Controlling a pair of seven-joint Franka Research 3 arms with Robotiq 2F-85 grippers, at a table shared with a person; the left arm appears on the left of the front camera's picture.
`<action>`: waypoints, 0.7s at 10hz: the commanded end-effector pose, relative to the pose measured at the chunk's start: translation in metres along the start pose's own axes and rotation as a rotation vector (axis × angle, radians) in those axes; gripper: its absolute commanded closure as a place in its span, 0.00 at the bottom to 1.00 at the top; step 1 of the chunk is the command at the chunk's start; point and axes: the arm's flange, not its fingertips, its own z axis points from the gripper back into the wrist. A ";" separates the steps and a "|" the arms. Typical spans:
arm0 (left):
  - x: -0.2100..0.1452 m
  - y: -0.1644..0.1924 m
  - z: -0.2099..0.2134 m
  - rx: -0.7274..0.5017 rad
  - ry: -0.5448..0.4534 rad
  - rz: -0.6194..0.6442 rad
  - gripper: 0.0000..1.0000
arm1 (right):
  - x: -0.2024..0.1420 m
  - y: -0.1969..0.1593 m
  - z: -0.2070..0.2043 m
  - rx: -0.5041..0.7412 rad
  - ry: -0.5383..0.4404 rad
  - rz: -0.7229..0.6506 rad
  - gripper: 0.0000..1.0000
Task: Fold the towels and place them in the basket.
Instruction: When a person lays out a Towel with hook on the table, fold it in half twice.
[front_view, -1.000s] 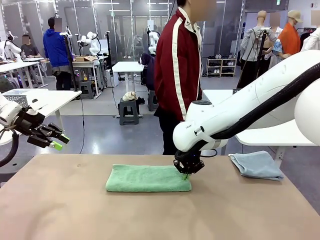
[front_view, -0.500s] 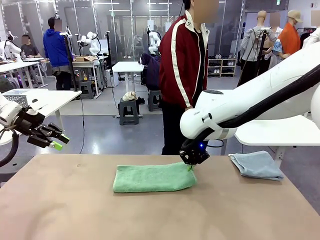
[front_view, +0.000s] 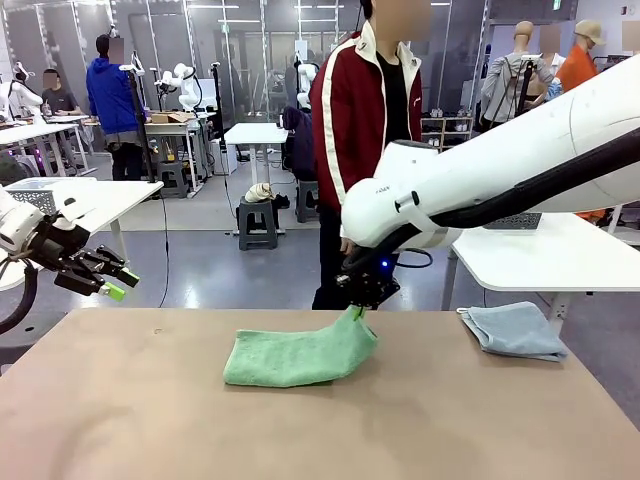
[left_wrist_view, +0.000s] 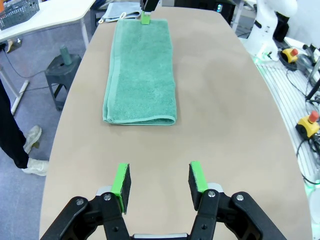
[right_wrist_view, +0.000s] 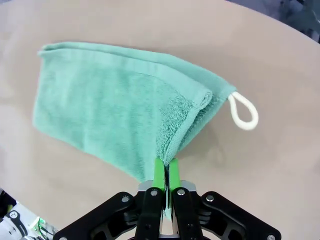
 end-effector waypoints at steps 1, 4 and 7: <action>0.000 0.000 0.000 -0.006 0.005 -0.003 0.39 | 0.004 0.035 -0.001 -0.022 0.002 -0.004 1.00; 0.000 0.000 0.000 -0.006 0.005 -0.003 0.39 | 0.012 0.106 -0.013 -0.031 0.027 -0.039 1.00; 0.000 0.000 0.000 -0.006 0.005 -0.003 0.39 | 0.019 0.154 -0.034 -0.019 0.055 -0.188 1.00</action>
